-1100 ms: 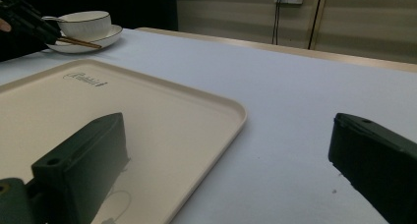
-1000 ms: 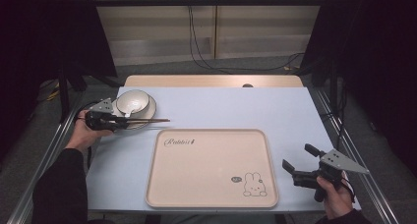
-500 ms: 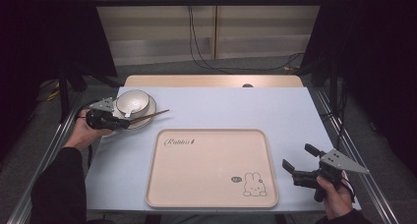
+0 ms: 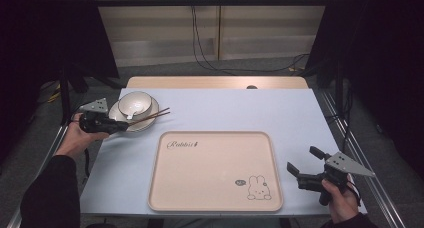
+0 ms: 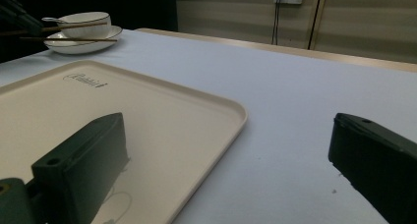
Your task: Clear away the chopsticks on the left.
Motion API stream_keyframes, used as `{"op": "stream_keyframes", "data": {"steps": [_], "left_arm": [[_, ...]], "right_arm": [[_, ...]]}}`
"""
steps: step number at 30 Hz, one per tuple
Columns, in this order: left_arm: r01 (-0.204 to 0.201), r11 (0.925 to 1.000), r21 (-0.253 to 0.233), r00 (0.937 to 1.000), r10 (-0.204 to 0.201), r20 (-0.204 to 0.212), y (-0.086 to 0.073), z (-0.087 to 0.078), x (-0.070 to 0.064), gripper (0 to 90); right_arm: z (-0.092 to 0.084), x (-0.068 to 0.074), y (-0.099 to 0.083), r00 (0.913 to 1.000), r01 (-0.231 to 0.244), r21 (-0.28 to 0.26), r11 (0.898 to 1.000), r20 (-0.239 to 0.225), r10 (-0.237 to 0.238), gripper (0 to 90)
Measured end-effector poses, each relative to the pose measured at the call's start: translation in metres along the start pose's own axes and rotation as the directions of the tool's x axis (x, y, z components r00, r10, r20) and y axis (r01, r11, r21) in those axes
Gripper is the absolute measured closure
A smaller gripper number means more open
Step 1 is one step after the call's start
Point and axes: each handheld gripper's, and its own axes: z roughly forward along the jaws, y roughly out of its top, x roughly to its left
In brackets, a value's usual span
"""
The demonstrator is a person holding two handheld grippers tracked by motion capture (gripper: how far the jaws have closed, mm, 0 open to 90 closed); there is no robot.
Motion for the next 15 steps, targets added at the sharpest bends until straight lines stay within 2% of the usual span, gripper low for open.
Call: {"op": "stream_keyframes", "data": {"steps": [4,8,11,14,15], "left_arm": [[0.008,0.9999,-0.01,0.9998,-0.008,0.017,0.003,-0.007,-0.011,85.2],[0.006,0.9998,-0.021,0.9999,-0.006,0.016,0.009,-0.015,-0.024,85.1],[0.022,0.9993,-0.029,0.9997,-0.022,0.012,0.013,-0.019,-0.034,85.1],[0.051,0.9956,-0.079,0.9986,-0.049,0.021,0.015,-0.021,-0.044,85.1],[0.054,0.9954,-0.079,0.9985,-0.053,0.012,0.016,-0.021,-0.047,85.1]], "right_arm": [[0.0,0.0,0.0,1.0,0.001,0.0,1.0,0.003,-0.001,0.9],[0.0,0.0,0.0,1.0,0.0,0.0,1.0,0.001,0.0,0.9],[0.0,0.0,0.0,1.0,0.003,-0.001,1.0,0.001,-0.003,0.9],[0.0,0.001,0.0,1.0,0.001,-0.001,1.0,0.001,-0.001,0.9],[0.0,0.0,0.0,1.0,0.002,-0.002,1.0,-0.002,-0.002,0.9]]}}
